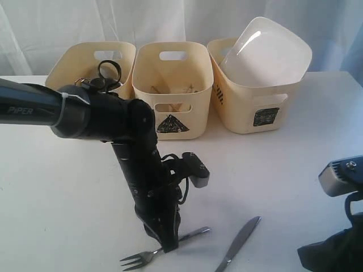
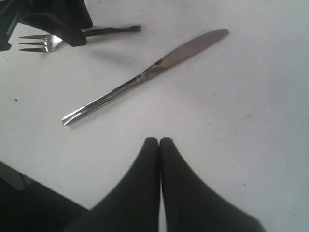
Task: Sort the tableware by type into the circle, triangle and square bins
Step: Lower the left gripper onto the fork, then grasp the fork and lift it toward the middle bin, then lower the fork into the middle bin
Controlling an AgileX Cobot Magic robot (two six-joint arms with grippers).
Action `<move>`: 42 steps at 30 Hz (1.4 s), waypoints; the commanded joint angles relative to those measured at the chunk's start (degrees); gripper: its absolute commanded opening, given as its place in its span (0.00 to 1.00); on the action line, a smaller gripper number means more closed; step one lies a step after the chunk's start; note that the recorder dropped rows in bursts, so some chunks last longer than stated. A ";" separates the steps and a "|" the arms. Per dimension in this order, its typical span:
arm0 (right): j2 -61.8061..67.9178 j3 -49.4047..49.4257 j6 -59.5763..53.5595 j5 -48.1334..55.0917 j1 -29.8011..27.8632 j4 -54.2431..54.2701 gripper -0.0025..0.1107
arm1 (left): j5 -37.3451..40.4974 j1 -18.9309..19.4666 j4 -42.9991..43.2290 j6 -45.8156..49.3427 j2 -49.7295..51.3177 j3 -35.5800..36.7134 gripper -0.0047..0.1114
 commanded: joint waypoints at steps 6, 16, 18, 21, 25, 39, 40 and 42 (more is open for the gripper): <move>-0.37 0.30 -0.70 -0.40 -0.15 -0.12 0.02 | 0.35 -0.13 9.19 -7.98 0.57 0.33 0.08; -0.37 0.30 -0.70 -0.28 -0.15 -0.12 0.02 | -4.14 -0.13 9.62 -8.74 -5.61 -2.25 0.04; -0.37 0.30 -0.70 -0.28 -0.15 -0.12 0.02 | -6.42 -0.13 9.62 -8.12 -7.87 -3.44 0.04; -0.37 0.30 -0.70 -0.28 -0.15 -0.12 0.02 | -10.79 -0.13 10.56 -7.72 -10.40 -4.13 0.04; -0.37 0.30 -0.70 -0.28 -0.15 -0.12 0.02 | -19.67 -0.13 16.57 -7.72 -13.48 -4.47 0.04; -0.37 0.30 -0.70 -0.28 -0.15 -0.12 0.02 | -74.72 10.22 23.80 -10.35 -7.78 -4.47 0.04; -0.37 0.30 -0.70 -0.28 -0.15 -0.12 0.02 | -76.03 10.22 23.80 -10.35 -6.83 -4.70 0.04; -0.37 0.30 -0.70 -0.28 -0.15 -0.12 0.02 | -75.66 10.22 23.80 -12.02 -4.71 -6.02 0.04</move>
